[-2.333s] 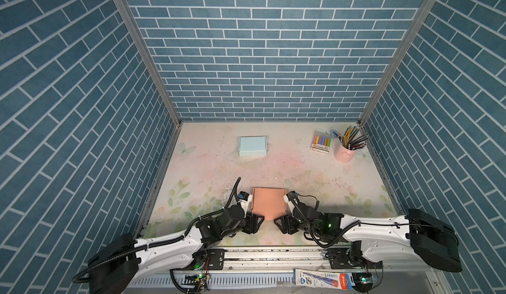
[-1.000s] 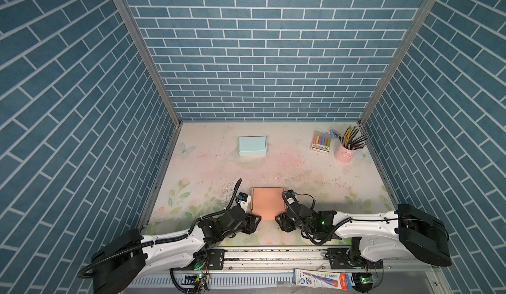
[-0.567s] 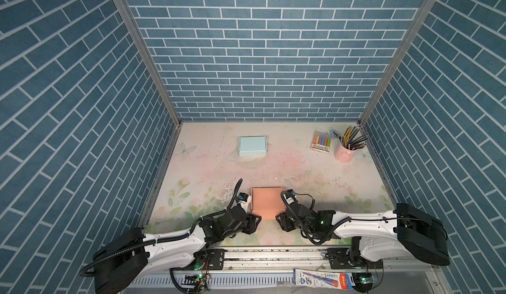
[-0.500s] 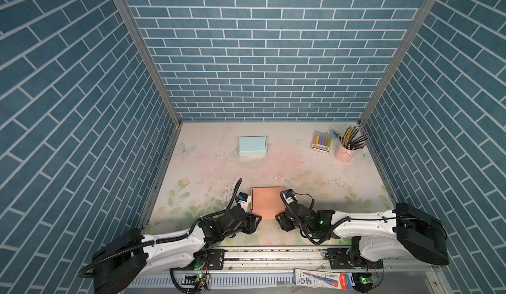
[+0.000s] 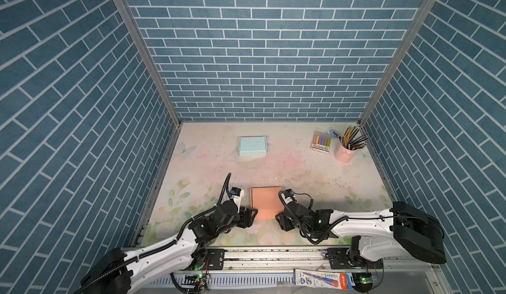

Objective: Fold the paper box

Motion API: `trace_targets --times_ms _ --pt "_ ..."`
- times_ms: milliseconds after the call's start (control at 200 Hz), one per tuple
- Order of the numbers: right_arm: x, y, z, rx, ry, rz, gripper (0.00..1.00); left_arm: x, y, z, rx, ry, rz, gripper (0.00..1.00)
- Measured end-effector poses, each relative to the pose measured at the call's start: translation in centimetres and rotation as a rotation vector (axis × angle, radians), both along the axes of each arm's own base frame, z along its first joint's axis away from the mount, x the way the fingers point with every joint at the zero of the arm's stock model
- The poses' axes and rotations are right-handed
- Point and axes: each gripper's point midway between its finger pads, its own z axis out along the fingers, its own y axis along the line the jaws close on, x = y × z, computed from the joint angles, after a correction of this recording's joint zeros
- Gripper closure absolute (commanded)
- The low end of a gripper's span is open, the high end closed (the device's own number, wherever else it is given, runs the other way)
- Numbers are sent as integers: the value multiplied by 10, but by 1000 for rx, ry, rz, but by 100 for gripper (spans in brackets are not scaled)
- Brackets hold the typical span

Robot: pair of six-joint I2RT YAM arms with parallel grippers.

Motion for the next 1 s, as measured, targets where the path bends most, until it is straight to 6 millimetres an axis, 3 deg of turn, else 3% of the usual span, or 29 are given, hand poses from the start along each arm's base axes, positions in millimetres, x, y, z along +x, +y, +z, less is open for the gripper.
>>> trace_targets --times_ms 205,360,575,1000 --pt "2 -1 -1 -3 1 -7 44 37 9 14 31 -29 49 27" --pt "4 -2 -2 -10 -1 -9 44 56 3 7 73 -17 35 27" --pt "9 -5 -3 -19 -8 -11 44 60 -4 -13 114 19 -2 31" --pt "25 -5 -7 -28 -14 -20 44 66 -9 -17 110 2 -9 34"
